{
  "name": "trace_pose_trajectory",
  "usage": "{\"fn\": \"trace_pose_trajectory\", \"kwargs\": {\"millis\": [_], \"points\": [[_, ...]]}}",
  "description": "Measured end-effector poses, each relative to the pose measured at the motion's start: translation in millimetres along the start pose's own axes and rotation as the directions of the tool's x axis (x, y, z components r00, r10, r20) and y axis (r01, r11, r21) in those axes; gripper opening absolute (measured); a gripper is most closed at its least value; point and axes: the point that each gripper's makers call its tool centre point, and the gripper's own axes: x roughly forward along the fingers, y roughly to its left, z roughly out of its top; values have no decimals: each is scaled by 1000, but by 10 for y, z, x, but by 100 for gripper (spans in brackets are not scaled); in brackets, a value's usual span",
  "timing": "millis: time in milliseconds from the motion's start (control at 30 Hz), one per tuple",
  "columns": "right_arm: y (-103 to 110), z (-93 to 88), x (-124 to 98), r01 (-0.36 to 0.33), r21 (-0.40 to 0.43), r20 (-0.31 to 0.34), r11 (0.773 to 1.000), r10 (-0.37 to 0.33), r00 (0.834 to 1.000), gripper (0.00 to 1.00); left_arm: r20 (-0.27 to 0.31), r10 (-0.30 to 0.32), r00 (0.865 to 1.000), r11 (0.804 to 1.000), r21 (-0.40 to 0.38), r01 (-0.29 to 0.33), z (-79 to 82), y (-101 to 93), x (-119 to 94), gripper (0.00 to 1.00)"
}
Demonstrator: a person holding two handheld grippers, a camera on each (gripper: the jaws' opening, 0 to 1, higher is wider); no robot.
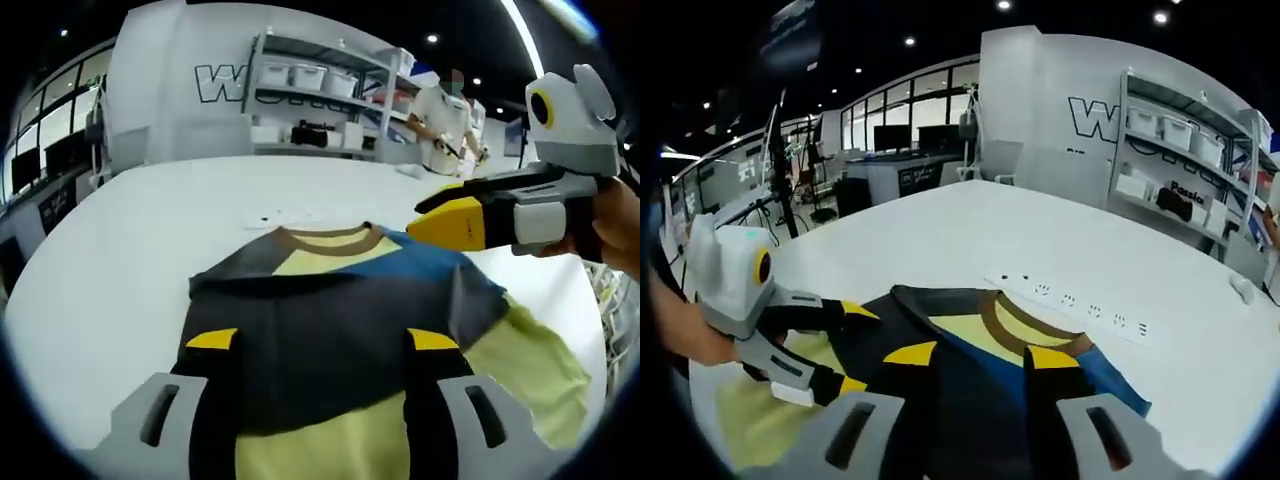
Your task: Fold the garment on the visible template until the final outline fits inside the template.
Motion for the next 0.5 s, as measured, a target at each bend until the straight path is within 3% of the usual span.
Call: {"fn": "trace_pose_trajectory", "kwargs": {"millis": [400,500], "points": [[261,-500,116,-66,28,-93,997,69,993,0,0,3,1000,1000,21,-3,-43,-13,7,59],[281,-603,142,-65,22,-118,998,68,991,0,-2,3,1000,1000,20,-3,-42,-10,6,58]]}}
